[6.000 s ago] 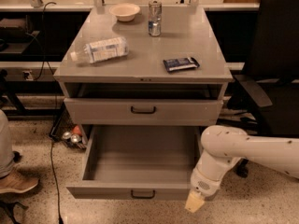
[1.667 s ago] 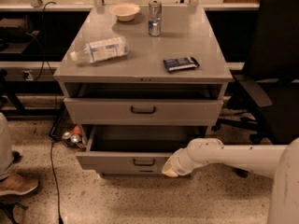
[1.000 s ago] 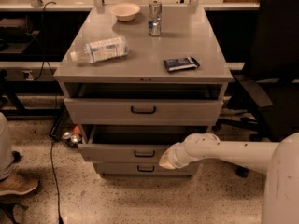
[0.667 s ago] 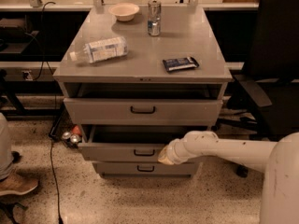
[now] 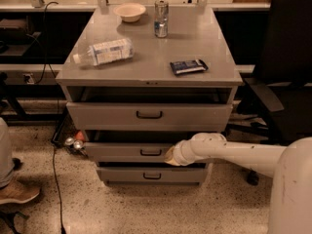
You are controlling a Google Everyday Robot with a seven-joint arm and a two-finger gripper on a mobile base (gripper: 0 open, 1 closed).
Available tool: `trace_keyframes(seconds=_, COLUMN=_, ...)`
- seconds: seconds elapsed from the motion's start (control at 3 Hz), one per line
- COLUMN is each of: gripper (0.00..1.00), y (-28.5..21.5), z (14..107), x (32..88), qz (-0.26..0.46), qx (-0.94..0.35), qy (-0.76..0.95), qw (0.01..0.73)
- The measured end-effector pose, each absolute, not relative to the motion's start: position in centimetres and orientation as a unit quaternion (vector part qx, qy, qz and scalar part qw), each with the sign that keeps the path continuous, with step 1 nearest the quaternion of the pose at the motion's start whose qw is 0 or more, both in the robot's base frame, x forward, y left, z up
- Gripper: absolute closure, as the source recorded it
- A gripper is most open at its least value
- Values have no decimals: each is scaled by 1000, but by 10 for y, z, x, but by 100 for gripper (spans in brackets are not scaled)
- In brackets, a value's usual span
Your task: Close middle drawer
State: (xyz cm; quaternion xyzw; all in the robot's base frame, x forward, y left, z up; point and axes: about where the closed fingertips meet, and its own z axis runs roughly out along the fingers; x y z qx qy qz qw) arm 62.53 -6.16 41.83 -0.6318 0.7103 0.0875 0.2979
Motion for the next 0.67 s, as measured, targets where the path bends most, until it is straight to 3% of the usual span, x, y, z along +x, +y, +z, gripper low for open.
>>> trace_keyframes(seconds=0.67, gripper=100, y=-105, z=430, x=668, qz=53, qx=-602, qy=725, qw=331)
